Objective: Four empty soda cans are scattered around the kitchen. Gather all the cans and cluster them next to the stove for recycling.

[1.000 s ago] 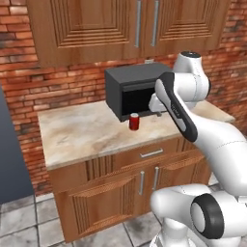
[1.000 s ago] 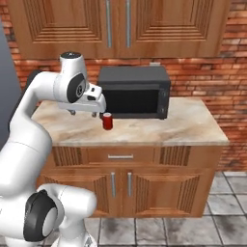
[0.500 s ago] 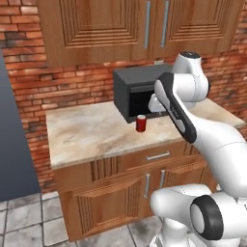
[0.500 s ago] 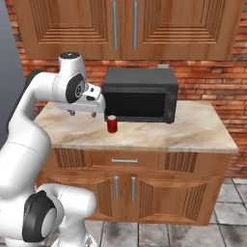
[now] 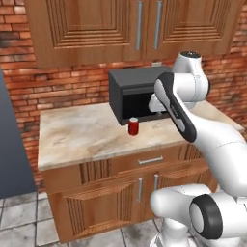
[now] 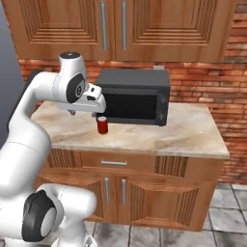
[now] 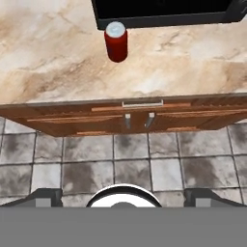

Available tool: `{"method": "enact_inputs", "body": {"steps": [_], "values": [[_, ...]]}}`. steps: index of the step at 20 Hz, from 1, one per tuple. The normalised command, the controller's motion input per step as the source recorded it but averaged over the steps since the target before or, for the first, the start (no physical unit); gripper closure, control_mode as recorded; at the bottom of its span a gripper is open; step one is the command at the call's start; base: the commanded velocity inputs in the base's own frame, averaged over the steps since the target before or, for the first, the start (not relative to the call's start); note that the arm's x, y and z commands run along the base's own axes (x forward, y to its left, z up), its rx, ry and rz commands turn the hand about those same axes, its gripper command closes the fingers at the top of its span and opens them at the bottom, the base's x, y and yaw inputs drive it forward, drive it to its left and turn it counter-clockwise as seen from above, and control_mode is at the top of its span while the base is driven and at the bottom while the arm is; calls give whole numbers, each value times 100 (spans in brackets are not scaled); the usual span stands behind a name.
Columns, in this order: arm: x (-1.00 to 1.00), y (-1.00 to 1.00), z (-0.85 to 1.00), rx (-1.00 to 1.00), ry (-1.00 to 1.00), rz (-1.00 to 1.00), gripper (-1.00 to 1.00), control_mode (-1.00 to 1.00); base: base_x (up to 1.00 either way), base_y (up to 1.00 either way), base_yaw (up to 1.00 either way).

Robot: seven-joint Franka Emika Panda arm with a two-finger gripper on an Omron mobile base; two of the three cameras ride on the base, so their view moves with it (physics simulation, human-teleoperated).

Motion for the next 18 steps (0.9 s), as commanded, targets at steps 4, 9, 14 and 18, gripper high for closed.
{"method": "enact_inputs", "body": {"steps": [4,9,14,18], "values": [[0,0,0,0,0,0,-100,100,40,-16,14],[0,0,0,0,0,0,-100,100,56,0,12],[0,0,0,0,0,0,-100,100,50,0,9],[0,0,0,0,0,0,-100,100,34,-2,6]]}}
